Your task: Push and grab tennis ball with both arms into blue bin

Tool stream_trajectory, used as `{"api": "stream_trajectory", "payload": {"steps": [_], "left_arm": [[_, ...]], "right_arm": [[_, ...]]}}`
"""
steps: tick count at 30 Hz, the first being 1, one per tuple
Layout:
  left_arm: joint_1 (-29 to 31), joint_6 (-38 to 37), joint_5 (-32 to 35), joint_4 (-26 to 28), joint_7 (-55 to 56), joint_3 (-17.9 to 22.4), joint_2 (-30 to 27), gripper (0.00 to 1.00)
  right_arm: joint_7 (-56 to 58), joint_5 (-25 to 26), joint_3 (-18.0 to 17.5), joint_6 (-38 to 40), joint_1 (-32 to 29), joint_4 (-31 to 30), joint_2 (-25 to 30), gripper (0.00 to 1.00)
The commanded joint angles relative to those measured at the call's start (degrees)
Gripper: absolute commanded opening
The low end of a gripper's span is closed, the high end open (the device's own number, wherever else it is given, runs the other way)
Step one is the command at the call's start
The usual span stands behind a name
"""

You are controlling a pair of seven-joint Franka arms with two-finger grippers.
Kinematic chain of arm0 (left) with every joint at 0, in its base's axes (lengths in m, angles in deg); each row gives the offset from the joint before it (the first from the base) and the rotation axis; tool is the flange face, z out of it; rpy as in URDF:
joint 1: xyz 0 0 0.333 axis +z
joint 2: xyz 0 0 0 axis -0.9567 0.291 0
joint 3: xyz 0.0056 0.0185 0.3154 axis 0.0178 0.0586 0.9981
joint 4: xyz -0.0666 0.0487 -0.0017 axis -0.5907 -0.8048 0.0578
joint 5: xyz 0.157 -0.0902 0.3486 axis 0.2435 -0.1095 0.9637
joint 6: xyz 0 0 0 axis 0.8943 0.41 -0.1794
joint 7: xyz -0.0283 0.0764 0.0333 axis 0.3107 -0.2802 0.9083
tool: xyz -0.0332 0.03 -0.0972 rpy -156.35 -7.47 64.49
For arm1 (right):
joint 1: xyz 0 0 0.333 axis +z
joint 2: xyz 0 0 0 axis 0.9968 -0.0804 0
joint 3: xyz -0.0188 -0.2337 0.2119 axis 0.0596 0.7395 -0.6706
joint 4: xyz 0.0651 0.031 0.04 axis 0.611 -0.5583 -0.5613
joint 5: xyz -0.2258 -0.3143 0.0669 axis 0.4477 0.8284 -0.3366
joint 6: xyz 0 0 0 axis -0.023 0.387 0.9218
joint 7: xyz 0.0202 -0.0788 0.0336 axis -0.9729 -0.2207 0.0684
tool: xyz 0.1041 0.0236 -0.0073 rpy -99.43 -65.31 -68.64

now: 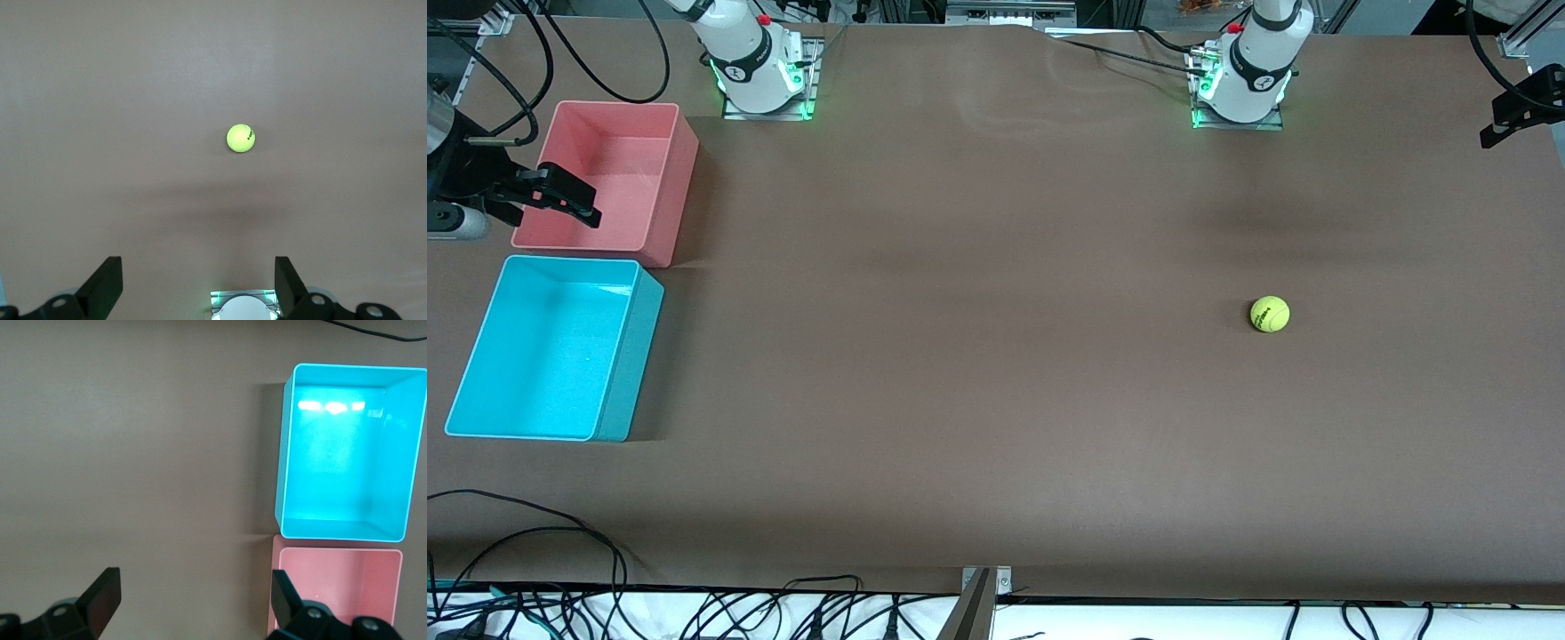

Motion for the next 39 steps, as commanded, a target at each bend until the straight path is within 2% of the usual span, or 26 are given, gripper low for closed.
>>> {"api": "stream_trajectory", "payload": {"steps": [1, 26, 39], "left_arm": [[0.15, -1.3, 0.53, -1.74, -1.37, -0.1, 0.61, 1.0], [-0.46, -1.3, 0.53, -1.74, -1.37, -0.19, 0.79, 1.0], [0.85, -1.21, 1.32, -1.92, -7.26, 0.34, 0.79, 1.0]], "right_arm": [[-0.54, -0.68, 0.08, 0.7, 0.05, 1.11, -0.33, 1.0], [-0.54, -0.68, 0.08, 0.7, 0.05, 1.11, -0.33, 1.0], [-0.54, -0.68, 0.08, 0.7, 0.14, 1.11, -0.33, 1.0]]}}
